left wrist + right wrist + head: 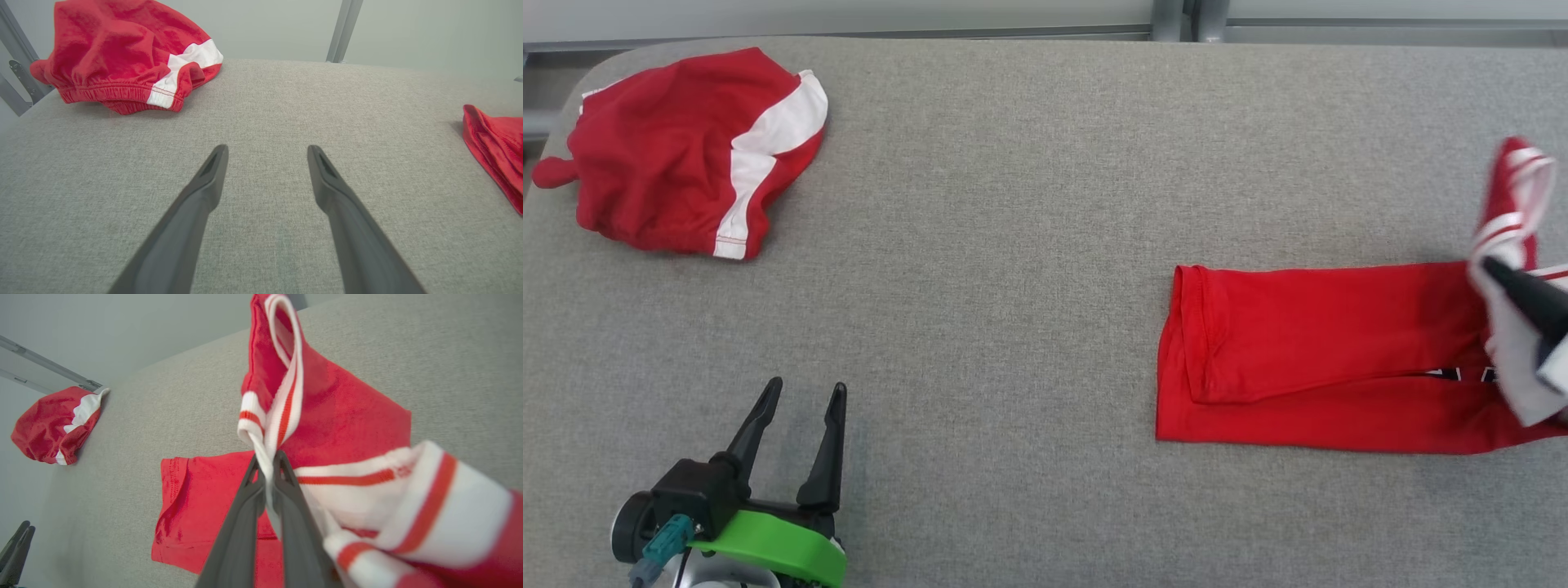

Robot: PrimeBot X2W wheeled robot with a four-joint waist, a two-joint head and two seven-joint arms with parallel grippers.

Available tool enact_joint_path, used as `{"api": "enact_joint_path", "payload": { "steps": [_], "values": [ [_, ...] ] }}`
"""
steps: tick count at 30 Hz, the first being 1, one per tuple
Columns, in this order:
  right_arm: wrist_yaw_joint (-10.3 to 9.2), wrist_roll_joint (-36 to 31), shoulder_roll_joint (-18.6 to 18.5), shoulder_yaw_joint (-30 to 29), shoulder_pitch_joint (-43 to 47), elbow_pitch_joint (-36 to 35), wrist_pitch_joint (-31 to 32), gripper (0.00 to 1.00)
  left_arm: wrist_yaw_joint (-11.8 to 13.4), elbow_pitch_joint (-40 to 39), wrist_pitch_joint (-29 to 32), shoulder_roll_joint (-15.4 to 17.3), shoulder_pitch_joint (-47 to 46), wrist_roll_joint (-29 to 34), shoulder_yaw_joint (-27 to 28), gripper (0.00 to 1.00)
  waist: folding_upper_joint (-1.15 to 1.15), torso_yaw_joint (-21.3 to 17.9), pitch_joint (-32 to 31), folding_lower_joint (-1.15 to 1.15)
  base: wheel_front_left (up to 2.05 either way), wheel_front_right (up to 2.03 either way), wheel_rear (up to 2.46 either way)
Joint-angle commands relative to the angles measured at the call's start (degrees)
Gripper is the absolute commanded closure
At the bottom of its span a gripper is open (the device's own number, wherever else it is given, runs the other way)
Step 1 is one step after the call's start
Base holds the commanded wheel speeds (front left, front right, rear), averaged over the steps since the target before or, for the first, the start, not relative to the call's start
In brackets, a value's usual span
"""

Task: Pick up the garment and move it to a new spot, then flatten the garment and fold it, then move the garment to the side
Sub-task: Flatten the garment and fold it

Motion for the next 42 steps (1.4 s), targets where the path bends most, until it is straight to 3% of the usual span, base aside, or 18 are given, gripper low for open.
{"api": "enact_joint_path", "payload": {
  "steps": [1,6,11,16,18,19,22,27,33,36,42],
  "values": [
    [0.02,-0.5,1.9,3.3,1.5,-2.2,0.3,1.00,-0.5,0.4,-0.2,-0.2,0.1,0.5,0.4,0.00,0.39,-0.4,-0.5,0.00,0.00,0.00,0.00],
    [0.02,-4.5,7.8,15.4,3.4,-5.2,-2.1,1.00,-1.4,1.4,-0.2,-1.7,-0.5,1.1,0.8,0.00,0.39,-0.3,-0.5,0.00,0.00,0.00,0.00],
    [0.02,-9.8,13.8,21.5,2.0,0.4,-7.6,1.00,-2.4,3.0,-0.2,-3.0,-1.9,2.2,-0.3,0.00,0.39,0.2,0.1,0.00,0.00,0.00,0.00],
    [0.02,-13.6,16.5,24.9,0.0,6.6,-12.7,1.00,-3.1,4.5,-0.2,-3.3,-3.3,2.8,-1.0,0.00,0.39,0.7,0.5,0.00,0.00,0.00,0.00],
    [0.02,-14.2,16.9,25.4,-0.8,8.3,-14.6,0.25,-3.3,4.6,-0.2,-3.5,-3.6,3.0,-0.8,0.00,0.39,0.7,0.4,0.00,0.00,0.00,0.00],
    [0.02,-14.5,17.1,26.0,-1.0,8.8,-15.3,0.00,-3.4,4.8,-0.2,-3.7,-3.6,3.1,-0.6,0.00,0.39,0.6,0.3,0.00,0.00,0.00,0.00],
    [0.02,-13.9,17.6,27.1,-1.2,8.9,-16.8,0.00,-3.6,5.2,-0.2,-4.1,-3.0,3.5,-0.5,0.00,0.39,0.2,-0.1,0.00,0.00,0.00,0.00],
    [0.02,-11.6,17.0,24.3,1.0,-2.7,-16.8,0.00,-3.7,4.0,-0.2,-4.0,-0.8,3.8,1.3,0.00,0.39,-1.4,0.1,0.00,0.00,0.00,0.00],
    [0.02,-11.6,14.3,11.9,2.0,-14.1,-8.0,0.00,-3.5,1.0,-0.1,-3.3,1.1,4.2,3.8,0.00,0.39,-4.3,3.4,0.00,0.00,0.00,0.00],
    [0.02,-13.1,11.6,6.6,3.1,-13.0,-3.7,0.00,-3.7,0.3,-0.2,-3.2,-0.3,4.6,3.2,0.00,0.39,-4.7,5.5,0.00,0.00,0.00,0.00],
    [0.02,-14.3,8.7,5.5,4.2,-7.8,-0.6,0.00,-3.9,0.3,-0.2,-3.4,-2.6,4.8,2.3,0.00,0.39,-4.6,8.3,0.00,0.00,0.00,0.00]
  ]
}}
